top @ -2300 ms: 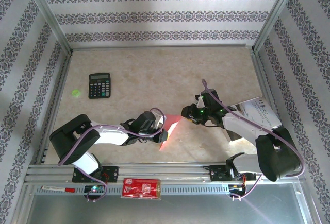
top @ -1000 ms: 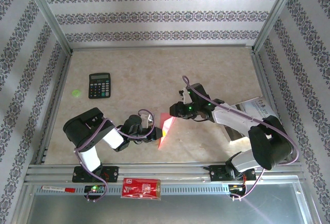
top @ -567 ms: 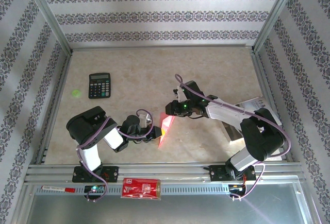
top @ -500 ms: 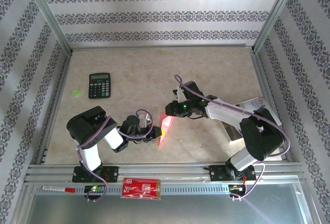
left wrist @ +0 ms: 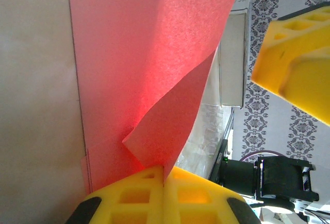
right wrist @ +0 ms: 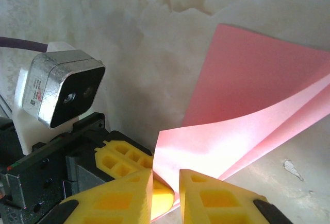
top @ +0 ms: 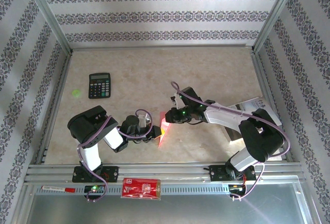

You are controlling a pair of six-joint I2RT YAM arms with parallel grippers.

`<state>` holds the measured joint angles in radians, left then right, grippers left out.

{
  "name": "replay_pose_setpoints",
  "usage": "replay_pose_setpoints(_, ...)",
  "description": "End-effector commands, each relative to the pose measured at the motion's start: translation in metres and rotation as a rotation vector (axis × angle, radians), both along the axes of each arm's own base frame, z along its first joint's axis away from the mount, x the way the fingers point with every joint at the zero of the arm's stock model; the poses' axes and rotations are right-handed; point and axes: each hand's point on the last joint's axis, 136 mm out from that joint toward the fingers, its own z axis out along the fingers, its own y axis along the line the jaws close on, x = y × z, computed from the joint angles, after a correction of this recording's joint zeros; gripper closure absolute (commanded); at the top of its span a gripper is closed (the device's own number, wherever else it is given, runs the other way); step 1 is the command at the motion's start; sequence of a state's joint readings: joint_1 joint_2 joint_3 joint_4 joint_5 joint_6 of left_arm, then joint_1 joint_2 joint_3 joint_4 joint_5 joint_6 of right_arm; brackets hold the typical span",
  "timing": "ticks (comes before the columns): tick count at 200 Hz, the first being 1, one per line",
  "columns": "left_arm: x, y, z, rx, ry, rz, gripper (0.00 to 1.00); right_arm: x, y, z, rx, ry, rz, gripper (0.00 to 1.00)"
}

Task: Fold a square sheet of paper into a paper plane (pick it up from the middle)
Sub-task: Fold the wing for the fifth time at the center of the table.

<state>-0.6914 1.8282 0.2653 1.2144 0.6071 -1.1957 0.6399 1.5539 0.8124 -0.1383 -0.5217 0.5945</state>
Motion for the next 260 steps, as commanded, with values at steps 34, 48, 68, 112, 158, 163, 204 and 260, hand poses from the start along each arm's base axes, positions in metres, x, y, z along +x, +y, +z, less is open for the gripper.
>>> replay_pose_setpoints(34, -0.014, 0.021, -0.046, 0.143, 0.129, 0.020, 1.00, 0.006, 0.011, -0.015, -0.023, -0.003, 0.033, 0.81)
replay_pose_setpoints(48, -0.014, 0.021, -0.047, 0.146, 0.131, 0.019, 1.00, 0.007, 0.012, -0.019, -0.033, 0.000, 0.037, 0.81)
replay_pose_setpoints(68, -0.014, 0.021, -0.047, 0.153, 0.135, 0.016, 1.00, 0.007, 0.012, -0.024, -0.048, 0.009, 0.042, 0.82)
replay_pose_setpoints(112, -0.014, 0.021, -0.048, 0.177, 0.143, 0.009, 1.00, 0.006, 0.005, -0.037, -0.093, 0.019, 0.038, 0.82)
replay_pose_setpoints(158, -0.013, 0.021, -0.048, 0.205, 0.146, 0.001, 1.00, 0.007, 0.000, -0.046, -0.122, 0.029, 0.035, 0.82)
replay_pose_setpoints(163, -0.014, 0.022, -0.048, 0.210, 0.149, 0.000, 1.00, 0.007, 0.000, -0.047, -0.123, 0.029, 0.034, 0.82)
replay_pose_setpoints(204, -0.014, 0.023, -0.050, 0.216, 0.154, 0.004, 1.00, 0.010, 0.000, -0.046, -0.122, 0.025, 0.037, 0.82)
replay_pose_setpoints(260, -0.015, 0.024, -0.053, 0.214, 0.163, 0.009, 1.00, 0.015, 0.000, -0.050, -0.131, 0.028, 0.042, 0.82)
